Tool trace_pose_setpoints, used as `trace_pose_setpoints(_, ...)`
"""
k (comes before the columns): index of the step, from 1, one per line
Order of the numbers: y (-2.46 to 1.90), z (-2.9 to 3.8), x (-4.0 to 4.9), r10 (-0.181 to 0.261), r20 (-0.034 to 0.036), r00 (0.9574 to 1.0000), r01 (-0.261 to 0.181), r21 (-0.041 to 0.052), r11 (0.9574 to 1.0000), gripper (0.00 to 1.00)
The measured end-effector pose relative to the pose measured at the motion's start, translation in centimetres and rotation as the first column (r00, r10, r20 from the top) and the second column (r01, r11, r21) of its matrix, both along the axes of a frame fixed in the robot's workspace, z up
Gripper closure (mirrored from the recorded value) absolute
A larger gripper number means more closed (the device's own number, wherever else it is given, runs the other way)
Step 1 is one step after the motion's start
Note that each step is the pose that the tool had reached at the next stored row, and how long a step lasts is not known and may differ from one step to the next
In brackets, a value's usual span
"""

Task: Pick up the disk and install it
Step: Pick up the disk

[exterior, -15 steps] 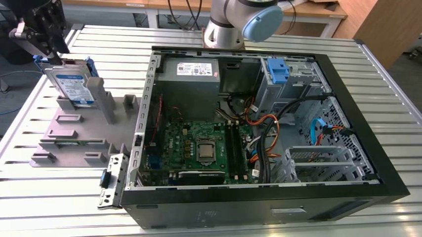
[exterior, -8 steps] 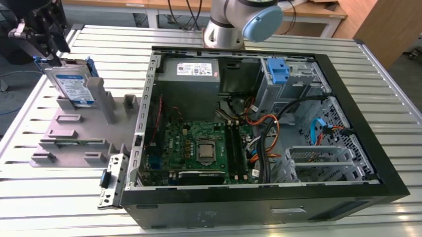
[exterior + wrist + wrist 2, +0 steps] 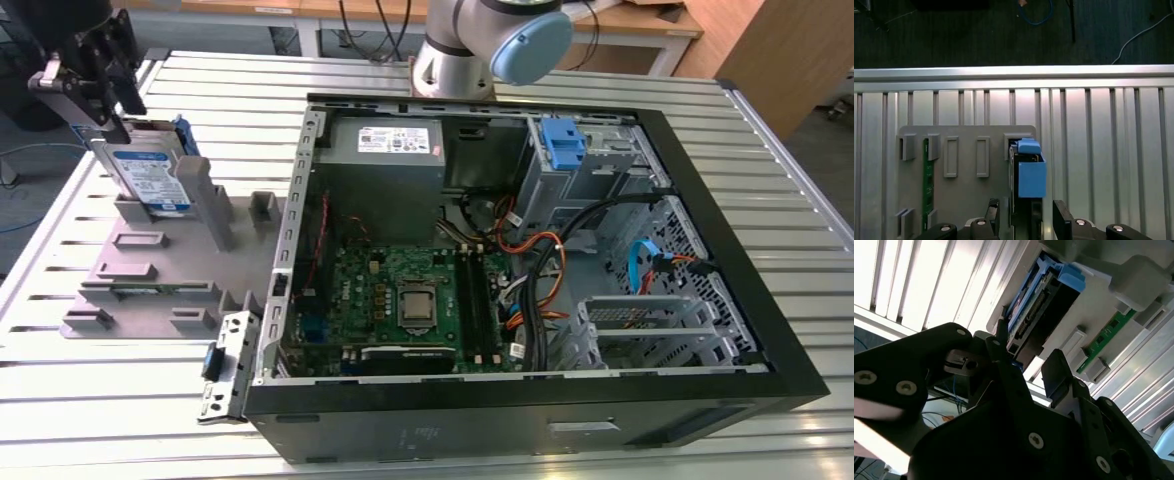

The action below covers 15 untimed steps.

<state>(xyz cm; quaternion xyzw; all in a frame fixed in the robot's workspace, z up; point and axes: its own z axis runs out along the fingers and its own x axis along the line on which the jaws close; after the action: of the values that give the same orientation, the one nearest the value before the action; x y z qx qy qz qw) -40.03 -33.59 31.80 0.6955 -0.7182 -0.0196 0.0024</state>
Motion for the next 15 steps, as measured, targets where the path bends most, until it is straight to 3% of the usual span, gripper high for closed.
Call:
trace_pose_setpoints(8,0.00,-0.73,0.00,0.077,0.0000,0.9971,-0.077,-0.0003,0.9971,0.46)
trace_pose_setpoints(15,0.01,-1.40,0.02,0.102,0.0000,0.9948,-0.102,-0.0003,0.9948,0.46)
